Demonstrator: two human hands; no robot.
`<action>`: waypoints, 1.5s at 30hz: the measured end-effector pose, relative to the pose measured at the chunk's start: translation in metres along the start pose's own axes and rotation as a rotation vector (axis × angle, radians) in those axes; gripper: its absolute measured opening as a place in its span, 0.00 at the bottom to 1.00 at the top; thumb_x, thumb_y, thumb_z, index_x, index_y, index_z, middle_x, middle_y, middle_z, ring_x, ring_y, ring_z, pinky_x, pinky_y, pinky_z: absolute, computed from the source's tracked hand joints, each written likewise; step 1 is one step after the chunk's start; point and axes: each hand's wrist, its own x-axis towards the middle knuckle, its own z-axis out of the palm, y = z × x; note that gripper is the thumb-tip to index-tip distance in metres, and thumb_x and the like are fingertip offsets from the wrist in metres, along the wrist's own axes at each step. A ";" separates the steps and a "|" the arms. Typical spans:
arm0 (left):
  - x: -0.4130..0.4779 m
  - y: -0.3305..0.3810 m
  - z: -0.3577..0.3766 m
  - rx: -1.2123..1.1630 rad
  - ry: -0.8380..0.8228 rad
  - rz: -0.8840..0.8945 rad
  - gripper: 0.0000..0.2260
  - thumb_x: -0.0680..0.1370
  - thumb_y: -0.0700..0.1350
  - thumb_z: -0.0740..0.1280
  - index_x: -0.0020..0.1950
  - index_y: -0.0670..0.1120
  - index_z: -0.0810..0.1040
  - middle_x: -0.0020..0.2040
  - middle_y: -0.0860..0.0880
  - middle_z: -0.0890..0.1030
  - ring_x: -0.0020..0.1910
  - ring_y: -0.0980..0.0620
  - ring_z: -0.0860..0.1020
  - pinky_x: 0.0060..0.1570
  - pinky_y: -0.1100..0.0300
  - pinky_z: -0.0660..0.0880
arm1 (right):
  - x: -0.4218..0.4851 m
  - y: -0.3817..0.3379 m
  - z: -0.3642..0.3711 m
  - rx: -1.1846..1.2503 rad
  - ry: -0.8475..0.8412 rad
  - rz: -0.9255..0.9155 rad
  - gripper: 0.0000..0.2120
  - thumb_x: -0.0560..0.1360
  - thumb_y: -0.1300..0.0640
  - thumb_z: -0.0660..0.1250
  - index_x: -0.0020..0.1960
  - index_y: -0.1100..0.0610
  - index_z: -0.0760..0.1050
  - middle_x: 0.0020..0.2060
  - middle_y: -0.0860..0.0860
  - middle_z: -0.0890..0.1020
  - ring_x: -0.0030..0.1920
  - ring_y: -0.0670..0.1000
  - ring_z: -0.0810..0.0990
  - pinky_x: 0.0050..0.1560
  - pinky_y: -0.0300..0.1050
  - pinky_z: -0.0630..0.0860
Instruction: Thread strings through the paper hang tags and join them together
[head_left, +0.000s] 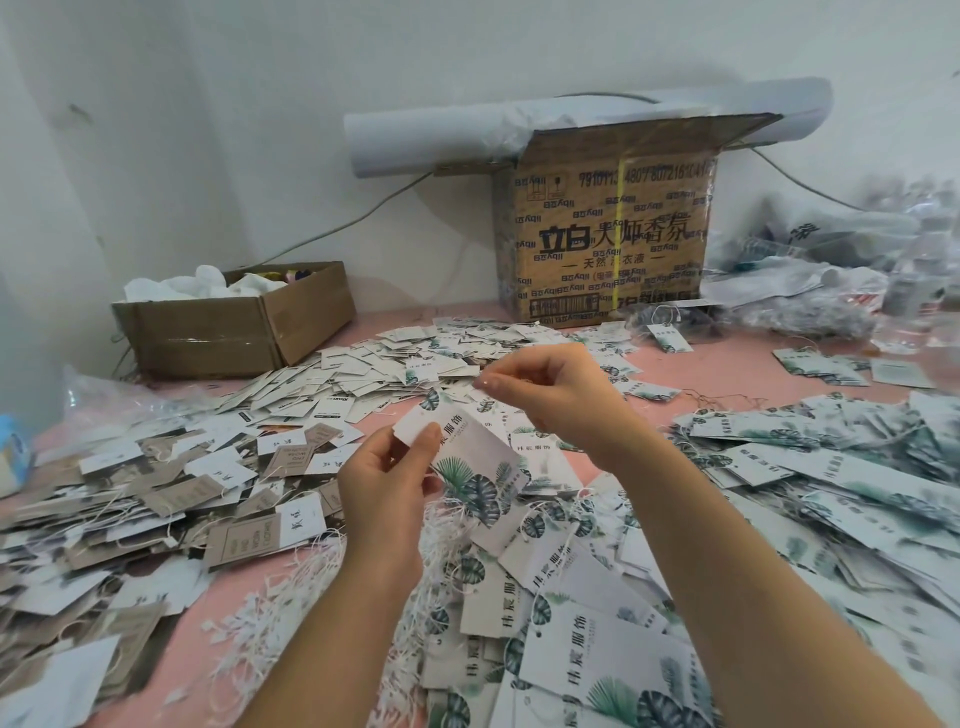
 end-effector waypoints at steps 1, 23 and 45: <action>-0.001 0.001 0.000 0.005 -0.005 0.010 0.05 0.73 0.42 0.71 0.38 0.45 0.79 0.33 0.49 0.77 0.30 0.55 0.74 0.29 0.64 0.73 | 0.000 -0.001 -0.001 0.025 -0.006 -0.004 0.04 0.73 0.62 0.69 0.41 0.57 0.80 0.24 0.43 0.76 0.23 0.40 0.69 0.27 0.31 0.65; -0.005 0.005 0.003 0.022 -0.049 0.080 0.07 0.73 0.41 0.71 0.35 0.46 0.79 0.27 0.55 0.74 0.30 0.55 0.73 0.30 0.64 0.73 | 0.005 -0.004 0.006 -0.203 -0.132 0.057 0.10 0.75 0.62 0.66 0.39 0.50 0.79 0.23 0.36 0.77 0.28 0.35 0.72 0.32 0.26 0.68; -0.013 0.006 0.007 0.180 -0.278 0.241 0.05 0.77 0.46 0.65 0.46 0.57 0.77 0.36 0.58 0.80 0.35 0.61 0.77 0.35 0.65 0.73 | 0.008 -0.005 0.026 -0.157 0.047 -0.064 0.16 0.71 0.70 0.68 0.35 0.50 0.75 0.27 0.43 0.77 0.27 0.39 0.76 0.29 0.30 0.70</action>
